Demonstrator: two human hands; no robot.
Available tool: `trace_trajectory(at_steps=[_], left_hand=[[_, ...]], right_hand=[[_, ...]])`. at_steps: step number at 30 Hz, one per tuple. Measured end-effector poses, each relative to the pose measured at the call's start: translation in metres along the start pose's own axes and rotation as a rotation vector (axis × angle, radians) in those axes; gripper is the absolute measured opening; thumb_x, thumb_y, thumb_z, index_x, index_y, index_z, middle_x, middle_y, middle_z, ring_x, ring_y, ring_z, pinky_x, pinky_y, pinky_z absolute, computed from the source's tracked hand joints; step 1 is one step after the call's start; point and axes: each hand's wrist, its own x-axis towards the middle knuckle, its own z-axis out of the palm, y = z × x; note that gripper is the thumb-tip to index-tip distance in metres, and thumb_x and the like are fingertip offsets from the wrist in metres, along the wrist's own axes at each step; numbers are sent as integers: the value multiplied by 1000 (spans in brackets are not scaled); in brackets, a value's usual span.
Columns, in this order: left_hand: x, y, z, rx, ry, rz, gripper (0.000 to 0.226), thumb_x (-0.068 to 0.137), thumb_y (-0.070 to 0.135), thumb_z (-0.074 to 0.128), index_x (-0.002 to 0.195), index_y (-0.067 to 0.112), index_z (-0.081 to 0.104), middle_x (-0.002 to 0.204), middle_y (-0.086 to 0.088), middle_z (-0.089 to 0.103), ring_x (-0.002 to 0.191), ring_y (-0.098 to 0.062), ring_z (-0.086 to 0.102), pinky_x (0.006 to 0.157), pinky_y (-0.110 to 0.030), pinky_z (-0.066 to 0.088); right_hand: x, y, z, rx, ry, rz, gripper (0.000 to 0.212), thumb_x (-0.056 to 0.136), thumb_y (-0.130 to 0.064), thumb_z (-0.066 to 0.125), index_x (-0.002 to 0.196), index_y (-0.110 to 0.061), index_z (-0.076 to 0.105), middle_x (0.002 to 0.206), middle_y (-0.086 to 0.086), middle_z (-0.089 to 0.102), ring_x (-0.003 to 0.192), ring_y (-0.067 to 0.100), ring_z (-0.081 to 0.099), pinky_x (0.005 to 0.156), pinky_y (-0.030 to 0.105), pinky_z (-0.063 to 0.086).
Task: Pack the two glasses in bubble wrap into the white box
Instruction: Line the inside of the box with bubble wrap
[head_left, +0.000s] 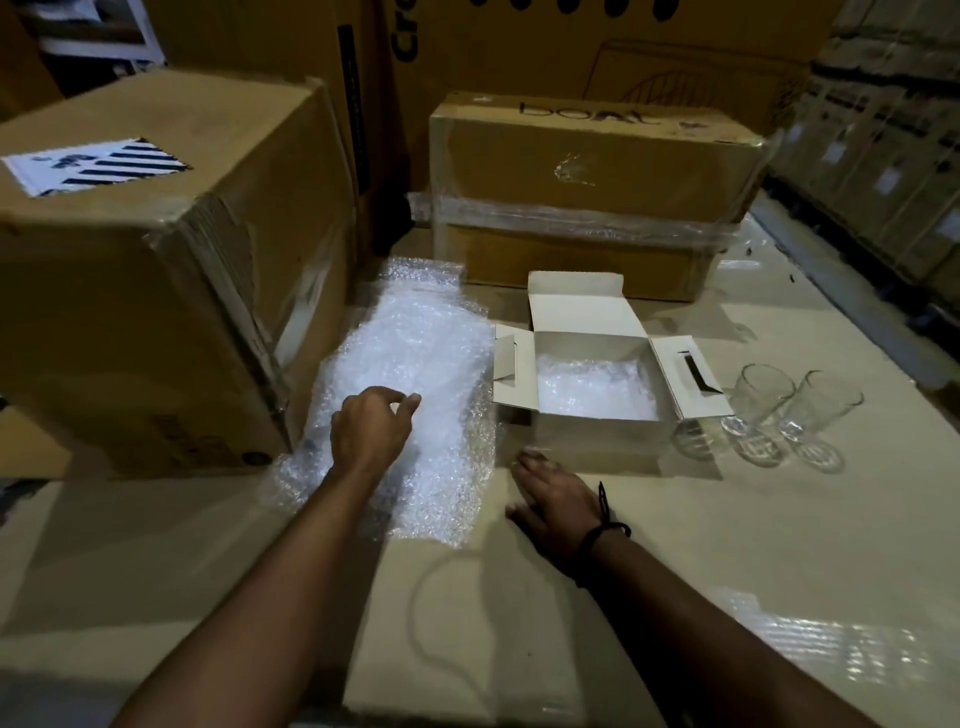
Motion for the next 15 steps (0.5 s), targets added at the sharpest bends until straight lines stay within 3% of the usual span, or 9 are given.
trace_trajectory(at_steps=[2,5,7,10,15], left_hand=[[4,-3,3,22,-82,-17,40,95,48,55,117,18,70,116,-7,70,108,-30,63,92,-39,48],[10,-9,6,-52,-73,-70,32,94,25,59,126,20,63,120,-9,68,108,-30,63,91,-37,51],[13,-10,6,-150,6,-118,30,94,14,56,122,19,66,113,-11,70,98,-30,65,81,-32,53],[14,-3,-2,-339,105,-160,23,94,11,58,113,13,71,108,-10,71,95,-28,65,75,-24,44],[-1,8,-20,-560,192,-59,8,94,11,59,89,16,63,85,0,64,83,-22,60,69,-26,37]], right_hand=[[0,0,0,0,-1,10,82,80,-63,23,142,-12,43,152,7,35,143,18,26,112,22,8],[0,-1,0,-11,10,11,84,80,-64,21,142,-13,42,153,6,33,144,17,24,112,21,9],[-1,-2,-2,-16,3,16,85,78,-65,20,143,-13,40,154,5,31,144,16,23,113,21,9],[-1,-6,-6,-27,-2,33,79,82,-62,26,144,-15,38,155,3,29,145,14,20,115,23,12],[-3,-9,-9,-23,-17,65,60,94,-46,47,147,-19,35,157,-1,23,145,10,16,114,20,8]])
